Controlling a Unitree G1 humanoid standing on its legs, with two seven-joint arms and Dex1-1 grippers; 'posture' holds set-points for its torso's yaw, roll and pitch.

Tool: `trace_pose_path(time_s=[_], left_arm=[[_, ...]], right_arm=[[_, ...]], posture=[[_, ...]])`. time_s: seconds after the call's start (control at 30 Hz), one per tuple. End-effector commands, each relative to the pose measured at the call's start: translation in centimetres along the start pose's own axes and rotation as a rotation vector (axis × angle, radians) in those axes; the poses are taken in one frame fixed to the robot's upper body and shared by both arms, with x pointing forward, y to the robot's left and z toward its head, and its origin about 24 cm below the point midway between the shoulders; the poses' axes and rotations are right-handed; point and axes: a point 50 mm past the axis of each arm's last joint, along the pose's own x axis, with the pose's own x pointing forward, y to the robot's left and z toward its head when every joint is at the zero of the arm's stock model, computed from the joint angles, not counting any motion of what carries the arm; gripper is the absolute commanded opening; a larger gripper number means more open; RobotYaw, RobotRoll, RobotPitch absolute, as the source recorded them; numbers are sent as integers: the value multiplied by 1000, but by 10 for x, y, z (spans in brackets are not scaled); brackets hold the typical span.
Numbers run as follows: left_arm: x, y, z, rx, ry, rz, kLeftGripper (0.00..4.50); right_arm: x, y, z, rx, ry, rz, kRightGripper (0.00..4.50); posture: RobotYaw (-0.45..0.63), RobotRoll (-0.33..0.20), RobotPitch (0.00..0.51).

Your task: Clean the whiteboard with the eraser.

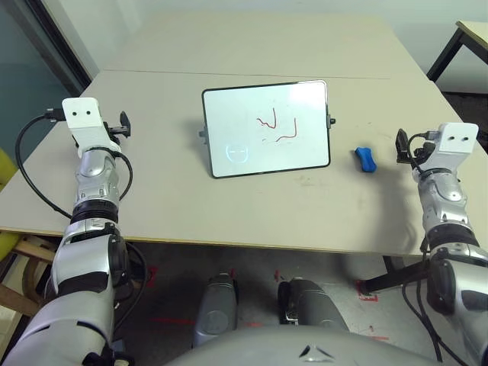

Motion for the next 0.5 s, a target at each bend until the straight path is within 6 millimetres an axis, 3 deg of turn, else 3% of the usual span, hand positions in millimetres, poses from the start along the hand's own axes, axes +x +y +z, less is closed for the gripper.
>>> trace_pose_path(time_s=[0.03,0.23,0.5], left_arm=[[-2,3,0,8,-11,10,4500],[0,-2,4,-10,-27,-52,4500],[6,3,29,-28,-86,-294,4500]], right_arm=[[1,0,0,14,8,0,4469],[3,2,3,19,10,8,4469],[10,14,28,4,96,44,4469]], posture=[[251,0,74],[232,0,71],[210,0,71]])
